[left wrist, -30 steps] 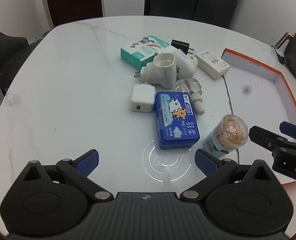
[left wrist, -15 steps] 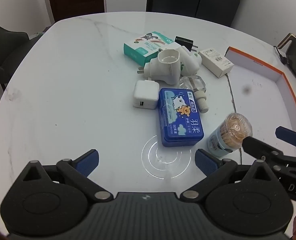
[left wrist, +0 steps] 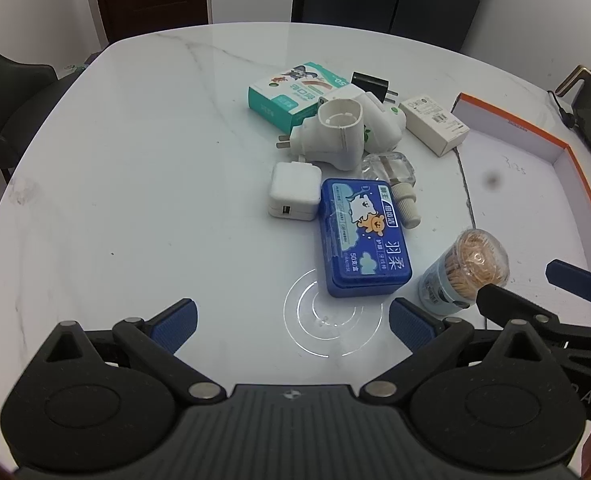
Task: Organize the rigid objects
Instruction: 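Move both grippers toward the blue box and toothpick jar, then grasp the blue box with the left gripper while the right grasps the toothpick jar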
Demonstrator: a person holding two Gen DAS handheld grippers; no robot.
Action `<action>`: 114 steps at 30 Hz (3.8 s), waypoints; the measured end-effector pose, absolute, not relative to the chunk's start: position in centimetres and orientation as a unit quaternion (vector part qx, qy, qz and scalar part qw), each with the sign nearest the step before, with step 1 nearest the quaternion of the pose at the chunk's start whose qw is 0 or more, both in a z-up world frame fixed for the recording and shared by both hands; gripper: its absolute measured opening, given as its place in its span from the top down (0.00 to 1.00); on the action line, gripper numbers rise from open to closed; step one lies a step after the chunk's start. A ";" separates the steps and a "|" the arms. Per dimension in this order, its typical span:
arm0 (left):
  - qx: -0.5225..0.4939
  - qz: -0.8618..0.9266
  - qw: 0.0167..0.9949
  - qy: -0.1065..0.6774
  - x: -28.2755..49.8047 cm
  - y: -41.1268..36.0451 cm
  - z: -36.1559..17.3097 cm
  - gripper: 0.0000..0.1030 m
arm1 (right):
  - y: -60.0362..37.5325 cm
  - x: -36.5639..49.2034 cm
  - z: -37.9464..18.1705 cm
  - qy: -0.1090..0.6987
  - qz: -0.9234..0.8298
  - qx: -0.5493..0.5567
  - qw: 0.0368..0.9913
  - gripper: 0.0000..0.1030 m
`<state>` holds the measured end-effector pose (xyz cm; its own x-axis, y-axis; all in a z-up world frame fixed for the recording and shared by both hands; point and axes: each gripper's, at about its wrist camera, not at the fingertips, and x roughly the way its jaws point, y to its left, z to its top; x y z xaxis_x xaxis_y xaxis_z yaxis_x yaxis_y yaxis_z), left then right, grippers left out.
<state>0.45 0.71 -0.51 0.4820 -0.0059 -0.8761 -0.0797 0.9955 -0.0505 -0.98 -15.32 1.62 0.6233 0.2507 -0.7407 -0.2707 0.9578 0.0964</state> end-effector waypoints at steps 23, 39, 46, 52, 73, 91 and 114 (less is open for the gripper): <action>-0.050 0.033 0.858 0.510 0.7 2.0 -0.7 0.00 | -14.5 -0.3 0.8 0.423 0.158 -0.017 0.892 0.05; -0.056 0.044 0.857 0.511 0.6 3.1 -0.8 0.00 | -13.9 0.0 0.1 0.428 0.165 -0.016 0.888 0.05; -0.059 0.047 0.856 0.511 0.6 3.6 -0.8 0.00 | -13.5 0.1 -0.1 0.430 0.169 -0.016 0.887 0.05; -0.060 0.050 0.855 0.513 0.7 4.0 -1.0 0.00 | -13.4 0.3 -0.5 0.431 0.166 -0.014 0.887 0.05; -0.084 0.022 0.855 0.511 2.2 3.6 -0.9 0.00 | -13.5 1.9 -2.2 0.429 0.177 -0.037 0.885 0.44; -0.032 0.011 0.854 0.519 8.1 -3.6 -4.6 0.20 | -20.5 -0.5 1.9 0.388 0.110 0.005 0.915 0.44; -0.051 -0.027 0.891 0.451 2.5 -6.5 1.3 0.39 | -24.3 -2.1 4.0 0.365 0.106 0.028 0.925 0.44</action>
